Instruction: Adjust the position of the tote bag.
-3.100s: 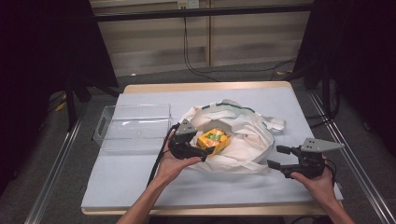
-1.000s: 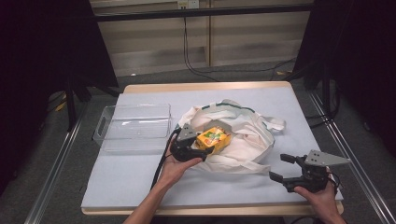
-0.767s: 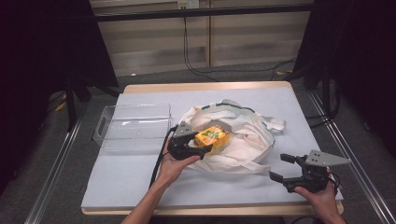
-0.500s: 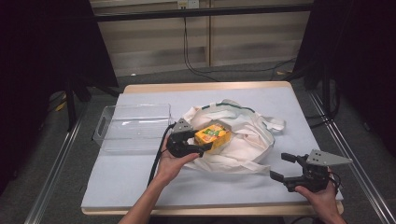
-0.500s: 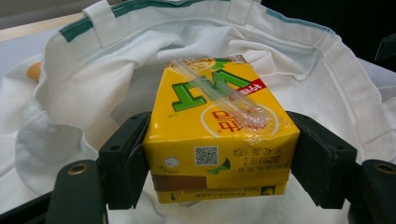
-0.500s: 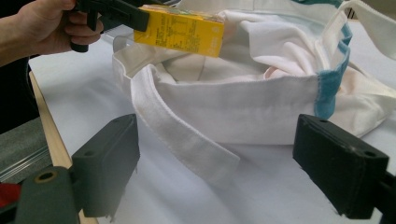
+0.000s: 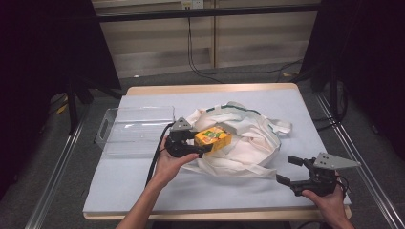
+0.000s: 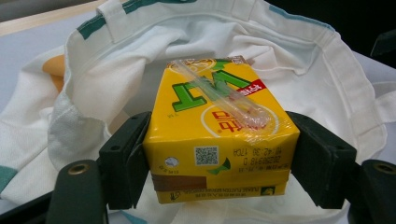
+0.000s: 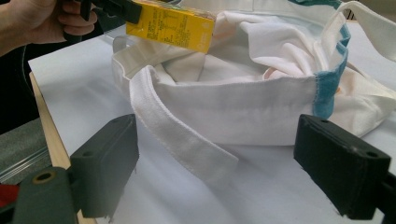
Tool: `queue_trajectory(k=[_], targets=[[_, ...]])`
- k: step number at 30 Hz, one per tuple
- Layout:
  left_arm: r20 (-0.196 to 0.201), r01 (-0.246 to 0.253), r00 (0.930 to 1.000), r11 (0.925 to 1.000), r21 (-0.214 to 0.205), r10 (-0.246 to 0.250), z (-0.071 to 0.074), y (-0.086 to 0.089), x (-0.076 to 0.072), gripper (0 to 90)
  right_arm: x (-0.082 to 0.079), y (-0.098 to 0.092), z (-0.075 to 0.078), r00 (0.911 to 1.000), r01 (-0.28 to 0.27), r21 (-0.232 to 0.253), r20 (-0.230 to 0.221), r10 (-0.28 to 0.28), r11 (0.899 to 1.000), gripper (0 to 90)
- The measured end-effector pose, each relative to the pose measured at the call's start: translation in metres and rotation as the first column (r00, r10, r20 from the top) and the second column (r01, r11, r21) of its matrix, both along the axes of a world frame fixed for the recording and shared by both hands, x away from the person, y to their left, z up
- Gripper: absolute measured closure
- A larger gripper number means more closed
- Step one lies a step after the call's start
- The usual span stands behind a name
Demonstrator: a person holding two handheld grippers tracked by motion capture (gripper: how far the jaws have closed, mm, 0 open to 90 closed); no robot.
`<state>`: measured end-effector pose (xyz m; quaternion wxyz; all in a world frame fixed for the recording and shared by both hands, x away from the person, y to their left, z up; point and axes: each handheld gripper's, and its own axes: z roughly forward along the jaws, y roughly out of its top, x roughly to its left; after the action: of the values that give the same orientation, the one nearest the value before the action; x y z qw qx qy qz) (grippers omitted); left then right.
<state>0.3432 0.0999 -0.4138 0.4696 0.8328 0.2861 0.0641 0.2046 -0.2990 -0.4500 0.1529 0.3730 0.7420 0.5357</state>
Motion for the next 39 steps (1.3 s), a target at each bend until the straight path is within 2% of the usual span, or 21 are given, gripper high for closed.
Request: queue_trajectory(k=[5,11,13,14,17,18,22,27,28,32,36,39], targets=[[-0.015,0.003,0.9999,1.0,0.009,-0.003,0.004,0.002,0.001,27.5,0.0,0.0,0.0,1.0,-0.007,-0.002,-0.001,0.007,1.0,14.0],[-0.041,0.03,0.9987,0.9995,0.011,-0.03,0.013,0.007,0.002,27.6,0.0,0.001,0.0,1.0,-0.009,-0.009,0.001,0.009,1.0,14.0],[-0.039,0.038,0.9986,0.9989,0.026,-0.037,0.017,0.009,0.001,27.6,0.0,0.0,0.0,1.0,-0.009,-0.009,0.001,0.009,1.0,14.0],[-0.04,0.051,0.9979,0.9985,0.019,-0.05,0.019,0.011,0.001,27.6,0.0,0.001,0.0,1.0,-0.008,-0.009,-0.002,0.008,1.0,14.0],[-0.059,0.033,0.9978,0.999,0.031,-0.031,0.021,0.013,0.003,27.6,0.0,0.001,0.0,1.0,-0.009,-0.006,-0.003,0.009,1.0,13.9],[-0.078,0.025,0.9967,0.9997,0.004,-0.024,0.021,0.015,0.006,27.5,0.0,0.001,-0.001,1.0,-0.009,-0.009,-0.004,0.009,1.0,13.9],[-0.089,0.029,0.9956,0.9996,0.003,-0.029,0.021,0.017,0.006,27.6,0.0,0.0,0.0,1.0,-0.009,-0.007,0.0,0.009,1.0,13.9],[-0.072,0.026,0.9971,0.9991,0.033,-0.024,0.027,0.02,0.009,27.5,0.0,0.0,0.0,1.0,-0.006,-0.009,0.002,0.006,1.0,13.9],[-0.08,0.022,0.9966,0.9995,0.021,-0.02,0.028,0.021,0.011,27.6,0.0,0.001,0.0,1.0,-0.006,-0.01,-0.001,0.006,1.0,13.9],[-0.091,0.024,0.9956,0.9994,0.025,-0.021,0.032,0.025,0.013,27.6,0.0,0.0,0.0,1.0,-0.01,-0.008,-0.001,0.01,1.0,13.6],[-0.093,0.042,0.995,0.9974,0.058,-0.037,0.037,0.028,0.015,27.6,-0.001,0.0,0.0,0.9999,-0.012,-0.009,0.003,0.012,1.0,13.2],[-0.107,0.04,0.9937,0.9977,0.054,-0.034,0.038,0.03,0.017,27.5,-0.002,-0.002,0.001,0.9999,-0.007,-0.004,0.013,0.007,1.0,12.9]])
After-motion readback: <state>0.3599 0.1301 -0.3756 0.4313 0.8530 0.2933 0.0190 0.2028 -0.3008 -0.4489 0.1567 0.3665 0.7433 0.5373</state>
